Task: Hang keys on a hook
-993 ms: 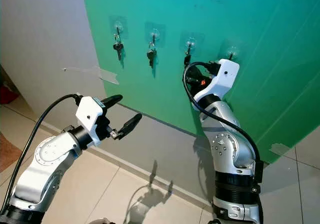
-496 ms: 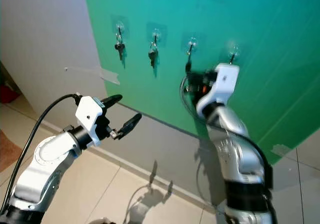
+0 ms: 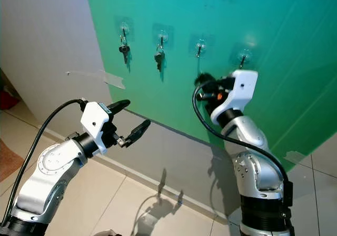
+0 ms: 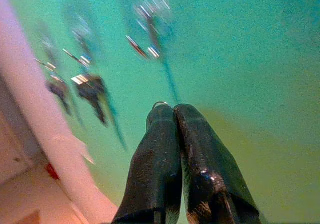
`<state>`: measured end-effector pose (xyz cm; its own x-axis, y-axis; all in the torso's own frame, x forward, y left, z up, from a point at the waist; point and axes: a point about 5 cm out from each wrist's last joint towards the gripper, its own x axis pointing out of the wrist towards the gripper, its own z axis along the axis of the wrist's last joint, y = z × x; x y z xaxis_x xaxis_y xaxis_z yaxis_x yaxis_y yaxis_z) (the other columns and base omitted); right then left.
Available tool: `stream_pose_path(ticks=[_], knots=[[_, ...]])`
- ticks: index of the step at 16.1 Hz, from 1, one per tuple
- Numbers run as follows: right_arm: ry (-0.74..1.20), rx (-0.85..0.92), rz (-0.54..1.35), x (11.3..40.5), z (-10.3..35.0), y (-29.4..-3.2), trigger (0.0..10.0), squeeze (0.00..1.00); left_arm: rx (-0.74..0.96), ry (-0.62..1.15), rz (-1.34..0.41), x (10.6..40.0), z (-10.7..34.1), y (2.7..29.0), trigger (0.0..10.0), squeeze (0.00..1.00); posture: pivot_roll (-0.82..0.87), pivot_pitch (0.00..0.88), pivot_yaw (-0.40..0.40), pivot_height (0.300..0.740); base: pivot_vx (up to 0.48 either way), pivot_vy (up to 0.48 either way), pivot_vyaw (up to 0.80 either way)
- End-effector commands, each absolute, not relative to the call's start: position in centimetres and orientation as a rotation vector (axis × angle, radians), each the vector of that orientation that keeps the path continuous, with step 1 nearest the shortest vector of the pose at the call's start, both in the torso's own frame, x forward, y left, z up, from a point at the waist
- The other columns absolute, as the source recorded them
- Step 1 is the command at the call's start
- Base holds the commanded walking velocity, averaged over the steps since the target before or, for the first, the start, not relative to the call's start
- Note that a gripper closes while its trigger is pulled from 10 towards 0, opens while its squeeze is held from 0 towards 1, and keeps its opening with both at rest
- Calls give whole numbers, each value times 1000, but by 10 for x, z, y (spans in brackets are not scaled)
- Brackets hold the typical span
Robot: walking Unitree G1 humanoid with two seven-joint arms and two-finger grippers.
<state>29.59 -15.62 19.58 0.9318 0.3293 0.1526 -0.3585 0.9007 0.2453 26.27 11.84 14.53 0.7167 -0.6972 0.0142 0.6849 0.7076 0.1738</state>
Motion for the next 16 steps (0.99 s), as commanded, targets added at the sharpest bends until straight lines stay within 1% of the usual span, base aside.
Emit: stream_pose_path(ticks=[1, 4, 8, 12, 16], knots=[[-179, 277, 402, 296, 212, -153, 10000, 0, 169, -88, -782, 262, 145, 115, 10000, 0, -74, 0, -14, 740, 0, 0, 0], [-198, 304, 415, 300, 220, -147, 10000, 0, 170, -90, -787, 261, 146, 114, 10000, 0, -77, 0, -15, 740, 0, 0, 0], [-181, 351, 411, 305, 220, -142, 10000, 0, 164, -122, -777, 263, 152, 112, 10000, 0, -68, 0, -24, 740, 0, 0, 0], [-164, 404, 361, 308, 218, -145, 10000, 0, 165, -114, -782, 261, 152, 112, 10000, 0, -65, 0, -22, 740, 0, 0, 0], [-158, 428, 341, 305, 216, -150, 10000, 0, 166, -109, -789, 260, 151, 112, 10000, 0, -66, 0, -17, 740, 0, 0, 0]])
